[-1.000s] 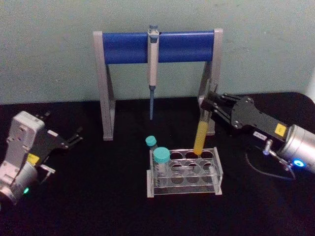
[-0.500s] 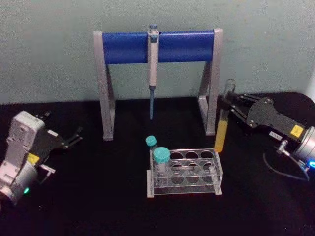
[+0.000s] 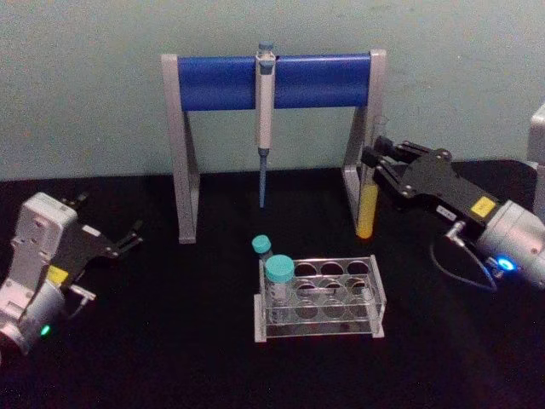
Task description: Pick up the test tube from the test tube rack, shake it, then place it back into the test tube rack.
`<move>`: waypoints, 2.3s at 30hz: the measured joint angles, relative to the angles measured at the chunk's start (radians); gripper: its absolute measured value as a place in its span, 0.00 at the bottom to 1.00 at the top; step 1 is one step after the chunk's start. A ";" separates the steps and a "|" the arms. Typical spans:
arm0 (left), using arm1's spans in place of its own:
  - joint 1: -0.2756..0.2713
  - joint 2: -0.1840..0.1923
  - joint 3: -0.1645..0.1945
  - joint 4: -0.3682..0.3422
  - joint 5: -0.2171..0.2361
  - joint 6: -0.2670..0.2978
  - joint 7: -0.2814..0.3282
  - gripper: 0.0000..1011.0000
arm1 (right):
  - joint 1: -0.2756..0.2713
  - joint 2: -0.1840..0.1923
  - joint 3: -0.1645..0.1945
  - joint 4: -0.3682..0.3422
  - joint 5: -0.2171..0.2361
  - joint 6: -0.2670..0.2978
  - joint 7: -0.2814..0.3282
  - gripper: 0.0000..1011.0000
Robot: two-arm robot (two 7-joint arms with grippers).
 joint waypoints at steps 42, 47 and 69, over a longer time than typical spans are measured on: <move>0.000 0.000 0.000 0.000 0.000 0.000 0.000 0.99 | 0.000 0.014 -0.009 -0.034 -0.047 -0.003 0.000 0.23; 0.000 0.000 0.000 0.000 0.000 0.000 0.000 0.99 | 0.021 -0.020 -0.009 -0.010 -0.049 0.001 0.005 0.23; 0.000 0.000 0.000 0.000 0.000 0.000 0.000 0.99 | 0.015 -0.001 -0.035 0.000 0.131 -0.004 0.195 0.23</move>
